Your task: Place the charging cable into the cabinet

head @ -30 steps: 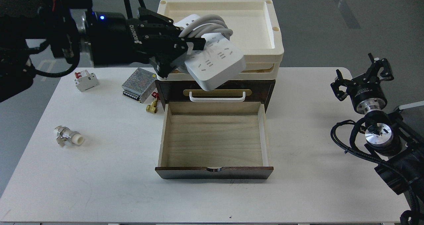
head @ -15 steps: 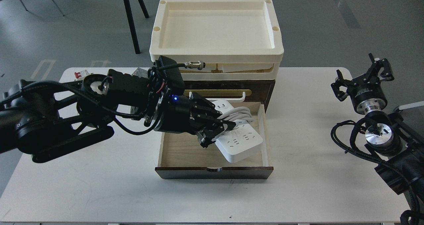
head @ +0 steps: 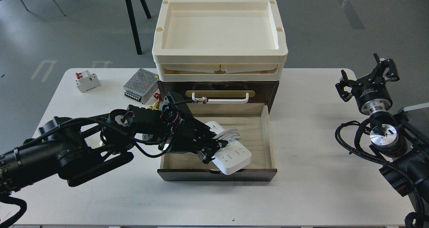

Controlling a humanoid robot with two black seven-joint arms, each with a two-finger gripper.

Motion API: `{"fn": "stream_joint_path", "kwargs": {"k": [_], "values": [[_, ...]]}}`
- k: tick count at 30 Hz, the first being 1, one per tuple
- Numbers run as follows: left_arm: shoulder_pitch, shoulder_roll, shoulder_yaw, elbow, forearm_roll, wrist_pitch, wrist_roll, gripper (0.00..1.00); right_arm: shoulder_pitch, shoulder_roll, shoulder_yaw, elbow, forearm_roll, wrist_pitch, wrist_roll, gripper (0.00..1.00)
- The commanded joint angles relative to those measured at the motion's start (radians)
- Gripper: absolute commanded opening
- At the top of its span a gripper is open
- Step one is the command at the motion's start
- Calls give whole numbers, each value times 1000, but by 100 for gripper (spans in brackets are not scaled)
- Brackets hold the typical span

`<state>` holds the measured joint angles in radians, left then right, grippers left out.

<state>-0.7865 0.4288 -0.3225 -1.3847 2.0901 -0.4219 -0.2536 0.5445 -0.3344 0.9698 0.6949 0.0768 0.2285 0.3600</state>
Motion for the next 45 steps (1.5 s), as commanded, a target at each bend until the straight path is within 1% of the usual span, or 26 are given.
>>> {"fn": "stream_joint_path", "kwargs": {"k": [1, 8, 11, 12, 13, 14, 15, 16, 18, 20, 22, 24, 25, 26, 28, 30, 32, 33, 34, 35, 38, 40, 41, 42, 43, 45], "values": [[3, -18, -35, 59, -2, 0, 8, 0, 0, 0, 0, 0, 1, 0, 0, 100], [7, -33, -27, 153, 2, 0, 7, 2, -1, 0, -2, 0, 0, 0, 0, 100], [16, -38, -35, 164, 2, 2, 16, 6, -1, 0, -2, 0, 0, 0, 0, 100], [15, -45, -38, 170, 2, 2, 23, 12, -1, 0, 0, 0, 1, 0, 0, 100], [15, -53, -38, 173, -1, 0, 34, 20, -1, 0, 0, 0, 0, 0, 0, 100], [15, -61, -38, 174, -2, 0, 54, 31, -1, 0, -2, 0, 0, 0, 0, 100], [16, -67, -36, 174, -4, 0, 80, 38, -1, 0, 0, 0, 1, 0, 0, 100], [16, -68, -38, 174, -5, 0, 106, 40, -1, 0, -2, 0, 0, 0, 0, 100], [19, -70, -38, 171, -8, 2, 134, 43, -1, 0, 0, 1, 0, 0, 0, 100], [24, -70, -39, 155, -10, 5, 139, 51, 0, 0, 0, 0, 0, 0, 0, 100], [29, -70, -61, 125, -19, 31, 134, 72, 0, 0, -2, 1, 0, 0, 0, 100], [32, -70, -91, 102, -48, 81, 117, 91, 0, 0, -2, 0, 0, 0, 0, 100], [32, -68, -110, 93, -82, 115, 103, 95, -1, 0, -2, 0, 0, 0, 0, 100], [32, -68, -125, 84, -122, 141, 85, 95, -1, 0, -2, 1, 0, 0, 0, 100], [36, -67, -150, 72, -204, 184, 22, 98, -1, 0, -2, 0, 0, 0, 0, 100], [36, -64, -167, 61, -274, 201, -74, 98, -1, 0, -2, 0, 0, 0, 0, 100], [36, -65, -193, 40, -329, 193, -168, 98, -1, 0, -3, 1, 0, 2, 0, 100], [36, -64, -210, 24, -364, 187, -205, 99, -1, 0, -3, 1, 0, 2, 0, 100], [36, -59, -226, 10, -398, 181, -229, 99, -1, 0, -3, 1, 0, 2, 0, 100], [35, -53, -246, -6, -441, 164, -235, 99, -1, 0, -3, 1, 0, 2, 0, 100], [21, -35, -340, -25, -594, 65, -235, 99, -1, 0, -3, 1, 0, 2, 0, 100], [3, -30, -445, -25, -727, -21, -234, 99, -1, 0, -3, 1, 0, 3, 0, 100], [-7, -25, -510, -20, -808, -67, -221, 99, -1, 0, -3, 1, 0, 2, 0, 100], [-14, -19, -564, -14, -882, -67, -198, 99, -1, 0, -3, 1, 0, 3, 0, 100], [-19, -7, -617, -7, -966, -67, -162, 99, -1, 0, -3, 1, 0, 3, 0, 100], [-20, 16, -705, 19, -1138, -67, -74, 100, -1, 0, -3, 1, 0, 3, 0, 100]]}}
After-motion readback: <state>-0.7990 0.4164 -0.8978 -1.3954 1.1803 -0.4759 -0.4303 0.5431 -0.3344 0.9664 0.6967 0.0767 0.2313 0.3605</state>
